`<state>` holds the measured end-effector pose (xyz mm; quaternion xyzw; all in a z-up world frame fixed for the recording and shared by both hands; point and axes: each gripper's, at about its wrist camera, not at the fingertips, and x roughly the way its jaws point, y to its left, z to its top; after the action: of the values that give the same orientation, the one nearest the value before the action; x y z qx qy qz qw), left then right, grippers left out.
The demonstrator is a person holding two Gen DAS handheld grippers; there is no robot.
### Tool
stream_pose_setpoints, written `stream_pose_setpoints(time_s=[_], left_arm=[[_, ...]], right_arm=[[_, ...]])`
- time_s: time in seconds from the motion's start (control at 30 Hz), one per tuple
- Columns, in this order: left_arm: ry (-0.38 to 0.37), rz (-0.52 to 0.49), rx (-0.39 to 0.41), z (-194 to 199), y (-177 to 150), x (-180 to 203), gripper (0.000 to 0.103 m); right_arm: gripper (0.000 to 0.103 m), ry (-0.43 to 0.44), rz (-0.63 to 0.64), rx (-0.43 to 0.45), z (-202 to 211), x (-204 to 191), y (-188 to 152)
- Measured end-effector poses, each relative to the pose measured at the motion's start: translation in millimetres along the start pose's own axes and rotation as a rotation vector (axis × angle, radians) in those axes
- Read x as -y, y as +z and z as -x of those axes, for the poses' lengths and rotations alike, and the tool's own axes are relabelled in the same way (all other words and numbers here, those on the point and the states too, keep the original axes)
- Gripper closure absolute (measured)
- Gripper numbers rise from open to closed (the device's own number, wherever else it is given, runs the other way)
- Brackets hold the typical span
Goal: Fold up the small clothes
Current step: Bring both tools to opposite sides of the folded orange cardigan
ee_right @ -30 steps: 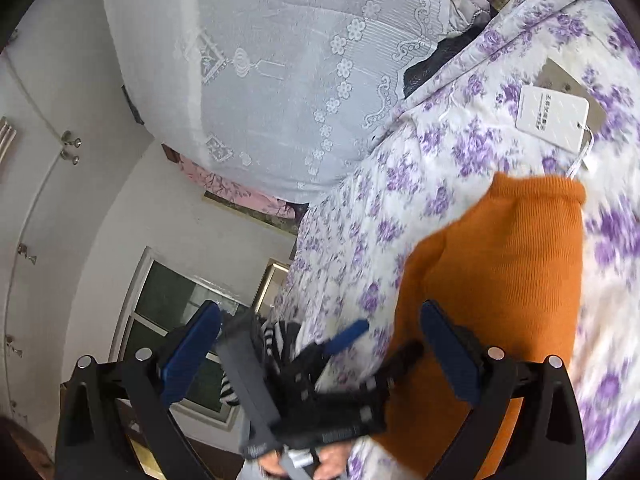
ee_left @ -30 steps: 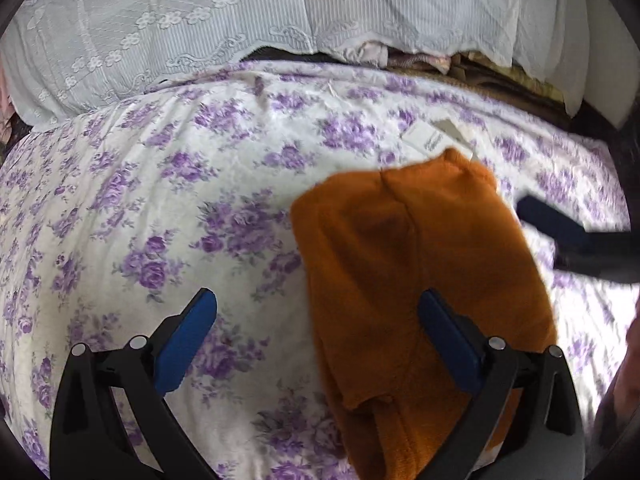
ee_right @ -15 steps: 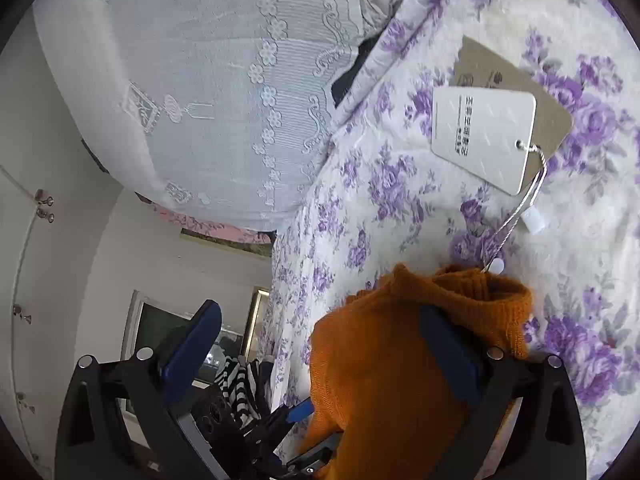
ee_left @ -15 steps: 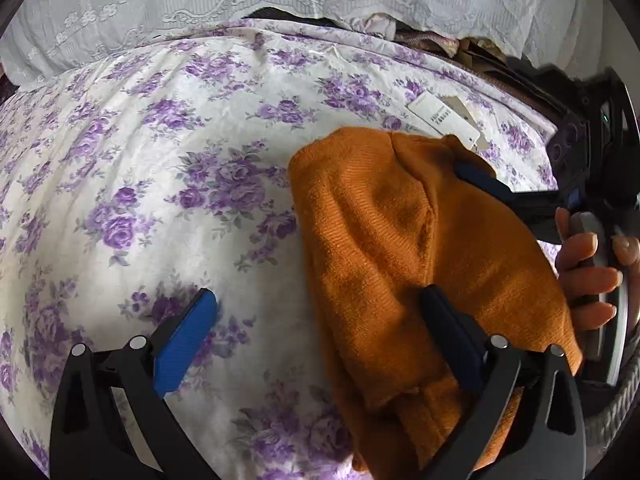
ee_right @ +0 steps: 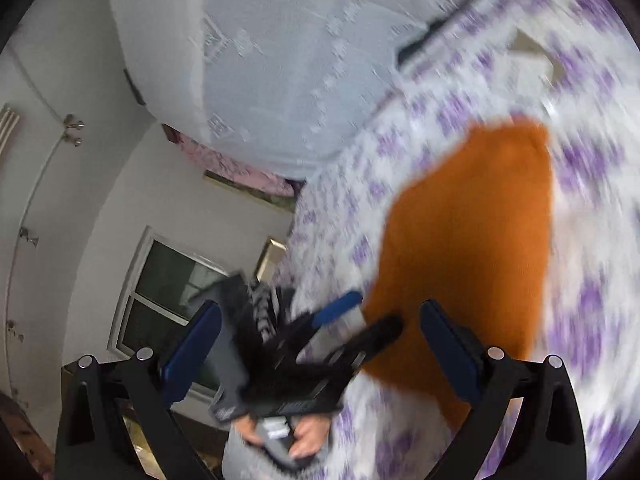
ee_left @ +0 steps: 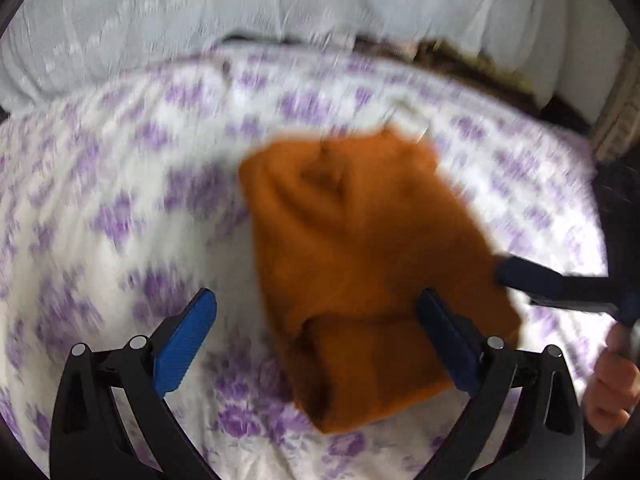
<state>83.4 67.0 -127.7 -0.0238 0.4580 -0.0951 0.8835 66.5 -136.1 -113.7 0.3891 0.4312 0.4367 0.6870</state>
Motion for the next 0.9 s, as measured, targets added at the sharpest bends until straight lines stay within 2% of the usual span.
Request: stream_pose_setpoints(time_s=[0.1,0.27,0.4,0.5,0.57,0.73,0.83,0.9], left_arm=[[-0.074,0.078,-0.051,-13.5,-9.4,-16.9,0.004],[-0.043,0.049,-0.038,-10.1,-15.8,-13.2,0.004],[-0.045,0.086,-0.007,6.0,-14.8,-19.7,0.004],[-0.053,0.105,0.055,24.9,-4.7,-29.0,0.004],[-0.069,0.122,0.071,30.4,5.2,-35.5,0.004],[-0.132,0.177,0.052,16.9,39.4,-45.9,0.004],[-0.13,0.176,0.023,-4.1,52.1,-43.1,0.004],[-0.103,0.18,-0.013,-24.1,52.1,-45.3,0.004]], right_arm=[[0.003,0.024,-0.043,0.01,5.2,18.6,-19.7],[0.004,0.05,-0.056,0.013,11.8,23.1,-28.7],[0.003,0.022,-0.036,-0.014,7.6,14.7,-30.4],[0.003,0.021,-0.02,-0.004,13.4,5.4,-22.5],[0.003,0.057,0.018,0.024,18.4,-5.9,-10.1],[0.003,0.108,0.036,0.071,10.1,-19.9,26.5],[0.003,0.143,0.025,0.083,-7.3,-18.1,53.1],[0.003,0.128,-0.006,0.089,-19.7,-4.7,68.1]])
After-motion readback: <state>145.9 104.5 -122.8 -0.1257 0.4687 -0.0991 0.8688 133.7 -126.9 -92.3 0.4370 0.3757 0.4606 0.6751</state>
